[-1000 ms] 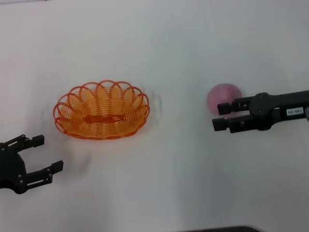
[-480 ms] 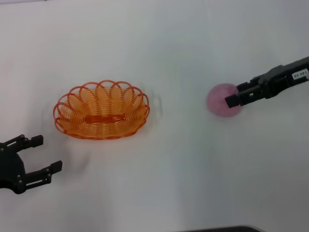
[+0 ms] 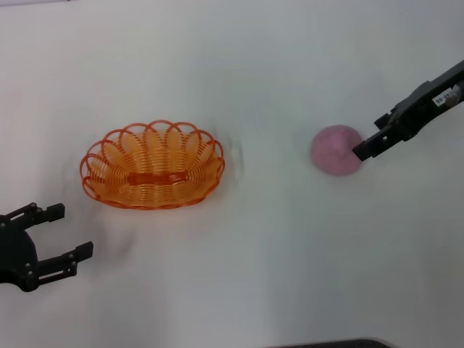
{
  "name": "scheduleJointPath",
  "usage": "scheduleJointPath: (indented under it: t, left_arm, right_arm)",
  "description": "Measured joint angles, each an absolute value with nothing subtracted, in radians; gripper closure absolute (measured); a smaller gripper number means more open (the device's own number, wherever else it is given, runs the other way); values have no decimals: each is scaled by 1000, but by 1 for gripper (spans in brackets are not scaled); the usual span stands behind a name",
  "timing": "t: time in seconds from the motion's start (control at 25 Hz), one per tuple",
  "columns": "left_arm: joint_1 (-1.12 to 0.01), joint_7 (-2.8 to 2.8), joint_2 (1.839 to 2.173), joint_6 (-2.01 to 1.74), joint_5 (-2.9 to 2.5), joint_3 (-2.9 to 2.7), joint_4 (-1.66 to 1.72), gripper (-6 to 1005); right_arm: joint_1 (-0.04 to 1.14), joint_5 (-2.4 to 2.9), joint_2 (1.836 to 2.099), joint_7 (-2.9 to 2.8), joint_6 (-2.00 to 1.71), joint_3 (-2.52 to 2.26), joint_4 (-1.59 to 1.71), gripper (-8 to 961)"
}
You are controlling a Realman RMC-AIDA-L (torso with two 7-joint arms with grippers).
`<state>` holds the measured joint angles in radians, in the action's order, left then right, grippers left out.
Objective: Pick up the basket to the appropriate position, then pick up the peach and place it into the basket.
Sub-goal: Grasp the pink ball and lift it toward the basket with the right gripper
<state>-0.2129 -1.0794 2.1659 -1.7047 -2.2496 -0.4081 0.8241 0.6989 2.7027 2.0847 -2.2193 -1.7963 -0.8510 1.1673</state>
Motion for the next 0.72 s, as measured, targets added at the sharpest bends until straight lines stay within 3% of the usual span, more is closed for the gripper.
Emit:
scheduleJointPath:
  t: [0.16,0.48,0.72]
  left_arm:
    - [-213,-1080,2166,-1704,-2250,-408,824,172]
    - [-213,-1081,2166,-1709,-2250,-408,824,172]
    - [-215,-1091,2166,-1708,-2250,-408,834,171]
  right_arm:
    - [718,2728,2090,-2228,-1780,-882,1174,121]
    - [722,2733,2093,-2258,-1720,-955,1175,1]
    - [722,2736,2095,-2278,-1682,-983,1153,9]
